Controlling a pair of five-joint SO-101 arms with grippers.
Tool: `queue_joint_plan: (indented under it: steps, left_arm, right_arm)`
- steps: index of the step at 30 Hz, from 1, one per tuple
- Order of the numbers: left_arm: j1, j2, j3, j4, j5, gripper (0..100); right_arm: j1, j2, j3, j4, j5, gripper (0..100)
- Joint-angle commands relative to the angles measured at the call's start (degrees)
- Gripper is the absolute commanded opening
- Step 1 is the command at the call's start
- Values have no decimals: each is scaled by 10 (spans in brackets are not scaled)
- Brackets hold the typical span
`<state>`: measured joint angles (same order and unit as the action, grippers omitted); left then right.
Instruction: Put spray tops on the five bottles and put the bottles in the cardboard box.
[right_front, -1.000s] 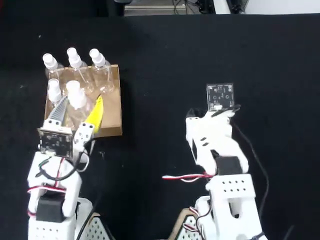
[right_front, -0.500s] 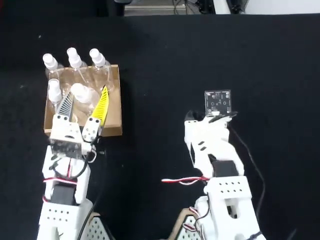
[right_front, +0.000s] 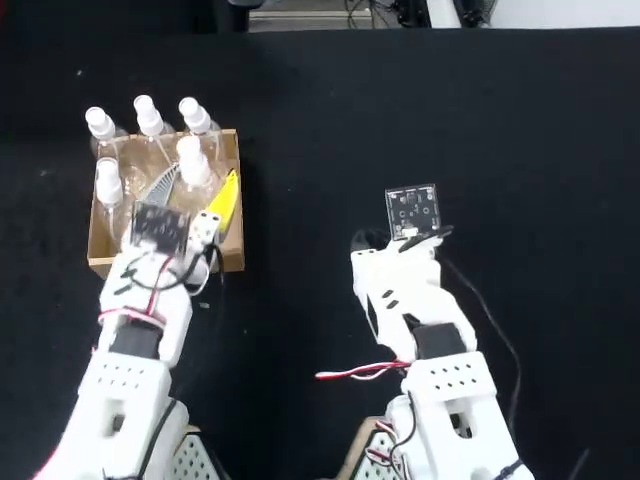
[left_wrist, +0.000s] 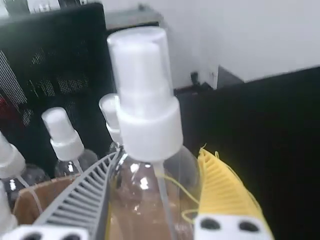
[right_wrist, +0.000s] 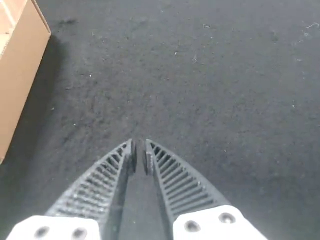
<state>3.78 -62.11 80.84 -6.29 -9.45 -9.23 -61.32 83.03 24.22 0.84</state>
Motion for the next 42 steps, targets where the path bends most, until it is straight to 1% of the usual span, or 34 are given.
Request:
queue_joint_plan:
  steps: [1,5,9,24,30,32,35,37,39,42]
  left_arm:
    - [6,95,-89,-14,4,48]
    - [6,156,-123,-14,3,48]
    - [6,185,-138,-14,2,48]
    - [6,192,-136,-14,5,51]
    - [4,194,-100,-17,2,48]
    - [4,195,-90,-58,4,47]
    - [1,196,-55,-182,3,47]
    - [5,205,-31,-248,2,47]
    - [1,234,-26,-287,2,47]
    - [-12,302,-44,-326,1,47]
  right_arm:
    - [-6,-16,-4,-16,-4,11]
    - [-6,-16,-4,-15,-4,11]
    - [-6,-16,-4,-15,-3,11]
    - [-6,-16,-4,-14,-3,11]
    - [-6,-16,-4,-14,-3,11]
    - [-6,-16,-4,-14,-3,11]
    - [-6,-16,-4,-14,-2,11]
    - [-6,-16,-4,-14,-2,11]
    - [-6,-16,-4,-14,-2,11]
    - [-6,-16,-3,-14,-2,11]
